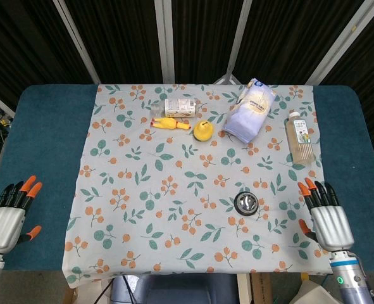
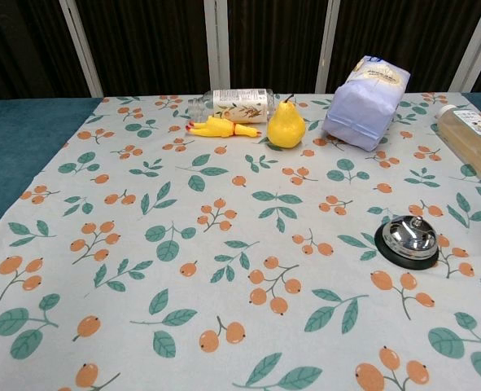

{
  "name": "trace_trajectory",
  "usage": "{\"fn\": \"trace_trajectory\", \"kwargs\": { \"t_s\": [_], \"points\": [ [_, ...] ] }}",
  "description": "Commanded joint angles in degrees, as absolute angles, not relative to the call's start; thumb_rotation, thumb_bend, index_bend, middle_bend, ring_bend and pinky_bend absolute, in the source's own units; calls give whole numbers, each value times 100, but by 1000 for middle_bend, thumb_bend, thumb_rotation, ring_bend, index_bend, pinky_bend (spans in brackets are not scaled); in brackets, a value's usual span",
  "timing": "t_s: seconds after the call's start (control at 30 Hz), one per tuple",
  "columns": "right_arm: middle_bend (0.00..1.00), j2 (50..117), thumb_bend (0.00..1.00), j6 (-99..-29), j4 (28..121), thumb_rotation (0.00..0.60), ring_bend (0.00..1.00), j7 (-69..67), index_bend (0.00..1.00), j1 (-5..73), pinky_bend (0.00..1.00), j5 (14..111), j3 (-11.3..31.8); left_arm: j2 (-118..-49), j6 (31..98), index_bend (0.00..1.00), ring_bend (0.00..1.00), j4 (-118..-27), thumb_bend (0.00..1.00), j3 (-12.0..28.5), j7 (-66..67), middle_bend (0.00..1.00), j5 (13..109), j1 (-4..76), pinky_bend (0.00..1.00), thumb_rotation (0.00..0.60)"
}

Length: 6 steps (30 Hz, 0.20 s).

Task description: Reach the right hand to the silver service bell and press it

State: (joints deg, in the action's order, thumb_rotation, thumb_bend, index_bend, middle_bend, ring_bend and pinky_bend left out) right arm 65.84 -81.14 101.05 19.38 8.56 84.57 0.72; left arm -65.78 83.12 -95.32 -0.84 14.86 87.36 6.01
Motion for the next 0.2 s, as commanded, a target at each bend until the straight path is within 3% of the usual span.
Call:
{"fn": "trace_trajectory", "kwargs": {
  "t_s": [0.03,0.2],
  "points": [
    [0,6390,357,-8315,9947,600,0,1670,0,618,0,8635,-145,-6570,8299,0,0,-9523,49,-92,1481,0,8731,598,0,600],
    [0,6355,358,-8484,9798,600,0,1327,0,538,0,8849,-176,-6555,8301,0,0,-9554,50,-83,1478,0,8721,593,0,600]
  ]
}}
